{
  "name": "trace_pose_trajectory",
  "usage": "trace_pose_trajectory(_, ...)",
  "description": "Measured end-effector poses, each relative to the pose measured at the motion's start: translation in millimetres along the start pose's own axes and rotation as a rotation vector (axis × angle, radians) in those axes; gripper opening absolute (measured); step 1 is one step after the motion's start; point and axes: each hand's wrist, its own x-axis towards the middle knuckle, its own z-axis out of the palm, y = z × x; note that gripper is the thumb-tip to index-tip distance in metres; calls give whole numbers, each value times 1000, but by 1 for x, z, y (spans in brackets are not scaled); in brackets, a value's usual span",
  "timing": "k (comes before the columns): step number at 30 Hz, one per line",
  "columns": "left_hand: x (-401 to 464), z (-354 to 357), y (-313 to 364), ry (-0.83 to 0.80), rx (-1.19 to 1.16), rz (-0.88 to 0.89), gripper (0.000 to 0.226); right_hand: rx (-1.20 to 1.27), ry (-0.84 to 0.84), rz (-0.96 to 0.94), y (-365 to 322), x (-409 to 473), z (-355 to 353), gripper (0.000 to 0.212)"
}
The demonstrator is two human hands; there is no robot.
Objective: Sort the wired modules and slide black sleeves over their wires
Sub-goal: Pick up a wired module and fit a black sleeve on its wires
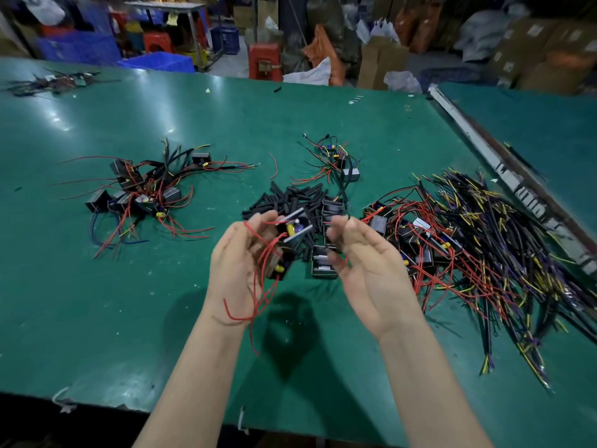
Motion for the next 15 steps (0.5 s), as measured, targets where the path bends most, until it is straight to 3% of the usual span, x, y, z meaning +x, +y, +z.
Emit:
trace_pose_trajectory(3,0,1,2,-84,5,-207,23,132,-45,41,4,-1,0,17)
trace_pose_trajectory(6,-1,5,-6,26,40,-245,7,167,-42,28,10,-1,-1,18)
trace_pose_trajectory(10,-2,3,-10,64,171,-373,24,-115,144,-31,17,0,-8,20)
trace_pose_trajectory(15,-8,-8,-3,-131,117,-420,38,-385,272,-17,21,3,-15,15)
